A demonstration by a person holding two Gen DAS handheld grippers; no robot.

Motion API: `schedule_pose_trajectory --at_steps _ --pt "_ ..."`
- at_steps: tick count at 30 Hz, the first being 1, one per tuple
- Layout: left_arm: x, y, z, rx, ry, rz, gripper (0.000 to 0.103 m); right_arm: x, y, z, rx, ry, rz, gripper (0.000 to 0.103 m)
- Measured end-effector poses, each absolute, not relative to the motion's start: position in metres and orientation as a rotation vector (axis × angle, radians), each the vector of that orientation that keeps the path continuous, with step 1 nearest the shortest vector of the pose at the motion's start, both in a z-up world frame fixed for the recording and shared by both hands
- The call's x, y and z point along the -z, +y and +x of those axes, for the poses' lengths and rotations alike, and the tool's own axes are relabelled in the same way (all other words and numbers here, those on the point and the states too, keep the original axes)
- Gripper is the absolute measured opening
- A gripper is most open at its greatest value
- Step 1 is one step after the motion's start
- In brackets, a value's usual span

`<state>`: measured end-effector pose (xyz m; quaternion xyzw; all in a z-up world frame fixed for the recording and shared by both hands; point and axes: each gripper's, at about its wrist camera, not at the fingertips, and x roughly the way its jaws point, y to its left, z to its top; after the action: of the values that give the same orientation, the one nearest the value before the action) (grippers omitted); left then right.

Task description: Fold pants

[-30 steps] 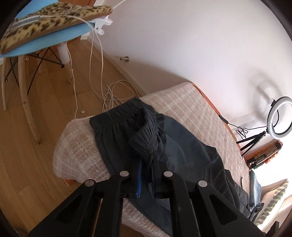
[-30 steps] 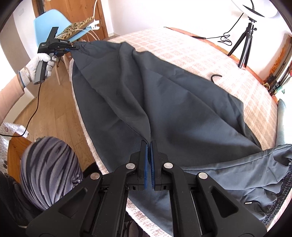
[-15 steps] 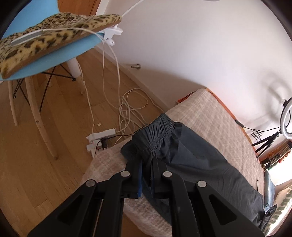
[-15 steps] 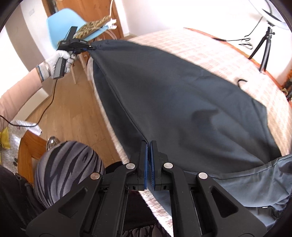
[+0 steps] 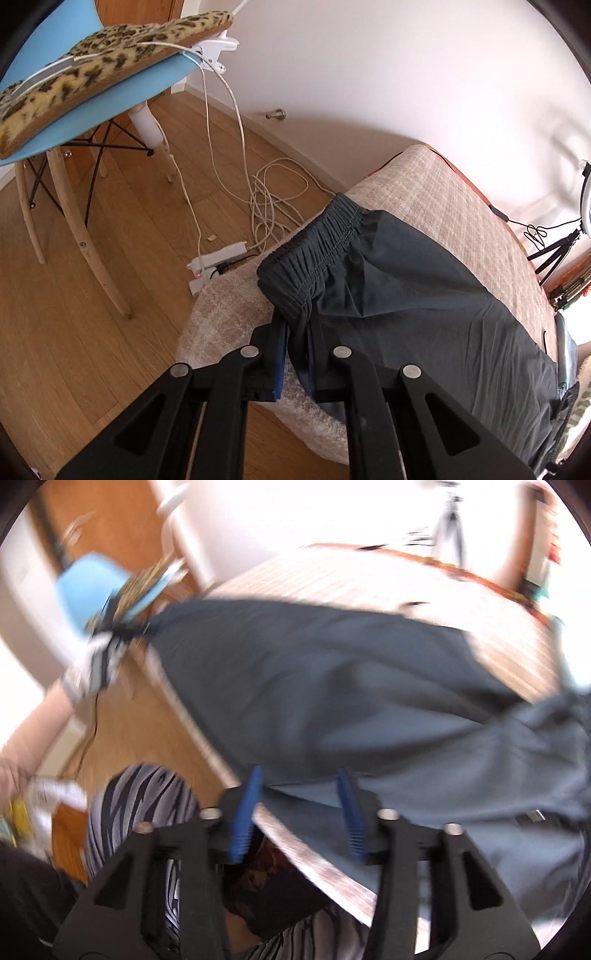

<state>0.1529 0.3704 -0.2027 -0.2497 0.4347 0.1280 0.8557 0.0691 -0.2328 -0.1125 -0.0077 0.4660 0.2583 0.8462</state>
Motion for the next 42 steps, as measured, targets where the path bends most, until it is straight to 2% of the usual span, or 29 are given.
schedule_pose_trajectory --at_steps 2,4,7,10,16,26,33,34,36,37,38,39,40,42 --pt "0.202 0.372 0.153 -0.28 0.935 -0.529 0.014 0.102 -0.267 0.072 -0.441 0.968 0.074 0.066" --pt "0.202 0.374 0.151 -0.283 0.942 -0.534 0.014 0.089 -0.302 0.084 -0.309 0.947 0.148 0.074" --pt "0.197 0.376 0.147 -0.296 0.953 -0.533 0.018 0.071 -0.352 0.109 -0.152 0.926 0.269 0.081" --pt "0.185 0.373 0.139 -0.301 0.941 -0.494 0.021 0.064 -0.392 0.138 -0.049 0.932 0.379 0.082" --pt "0.158 0.354 0.126 -0.269 0.91 -0.433 0.021 0.082 -0.433 0.192 0.104 1.029 0.56 0.082" --pt "0.128 0.256 0.128 0.013 0.915 -0.317 0.022 0.126 -0.392 0.257 0.303 1.188 0.319 0.082" --pt "0.136 0.175 0.143 0.258 0.993 -0.275 0.022 0.154 -0.383 0.266 0.398 1.264 0.217 0.082" --pt "0.138 0.164 0.144 0.281 1.01 -0.263 0.022 0.156 -0.387 0.265 0.407 1.267 0.227 0.079" --pt "0.147 0.142 0.148 0.327 1.047 -0.229 0.022 0.16 -0.396 0.26 0.415 1.268 0.262 0.067" --pt "0.151 0.138 0.149 0.342 1.059 -0.215 0.022 0.161 -0.402 0.255 0.412 1.267 0.292 0.056" --pt "0.156 0.13 0.15 0.356 1.071 -0.203 0.022 0.161 -0.409 0.25 0.405 1.259 0.326 0.037" --pt "0.16 0.123 0.151 0.37 1.084 -0.189 0.022 0.162 -0.417 0.243 0.395 1.251 0.365 0.028" --pt "0.165 0.113 0.149 0.383 1.097 -0.176 0.022 0.161 -0.425 0.234 0.375 1.237 0.417 0.013" --pt "0.173 0.102 0.151 0.4 1.119 -0.163 0.022 0.157 -0.437 0.217 0.343 1.187 0.485 0.008"
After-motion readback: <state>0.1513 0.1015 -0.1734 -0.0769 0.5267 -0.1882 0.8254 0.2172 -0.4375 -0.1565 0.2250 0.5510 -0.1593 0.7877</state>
